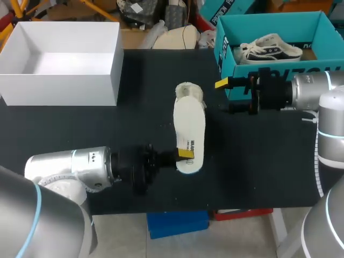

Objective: Take the shoe out of the shoebox, open the shoe tongue, remove and reinsert the insole, then place the shoe into the shoebox

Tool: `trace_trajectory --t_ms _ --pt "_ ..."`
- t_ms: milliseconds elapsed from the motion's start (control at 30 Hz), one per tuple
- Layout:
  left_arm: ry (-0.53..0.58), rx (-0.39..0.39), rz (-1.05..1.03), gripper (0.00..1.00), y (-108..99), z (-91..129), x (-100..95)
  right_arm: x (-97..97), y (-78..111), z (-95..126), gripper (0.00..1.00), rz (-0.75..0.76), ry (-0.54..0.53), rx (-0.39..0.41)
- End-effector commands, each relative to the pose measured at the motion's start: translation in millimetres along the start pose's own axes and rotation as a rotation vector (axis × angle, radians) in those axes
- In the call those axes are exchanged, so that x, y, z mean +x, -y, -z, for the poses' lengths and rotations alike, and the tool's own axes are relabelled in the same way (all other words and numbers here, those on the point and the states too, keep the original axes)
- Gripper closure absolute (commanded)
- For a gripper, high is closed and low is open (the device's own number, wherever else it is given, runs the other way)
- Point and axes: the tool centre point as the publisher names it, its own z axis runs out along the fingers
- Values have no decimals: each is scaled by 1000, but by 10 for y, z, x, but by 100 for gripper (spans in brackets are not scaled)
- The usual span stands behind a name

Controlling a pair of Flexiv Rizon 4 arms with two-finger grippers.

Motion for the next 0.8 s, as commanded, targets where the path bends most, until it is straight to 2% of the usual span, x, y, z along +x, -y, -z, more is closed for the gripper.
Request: trace_trajectory --t_ms 33,367,467,800 --pt "11 29 -38 100 -237 -66 101 -8 4 -14 0 0 0 -3" --pt "-96 10 -112 100 -641 -147 279 -8 4 -14 0 0 0 -3" --pt "-98 7 -114 100 -743 -148 291 -8 4 -14 0 0 0 -3" --pt "-93 11 -105 100 -807 -96 315 -8 4 -14 0 0 0 -3"
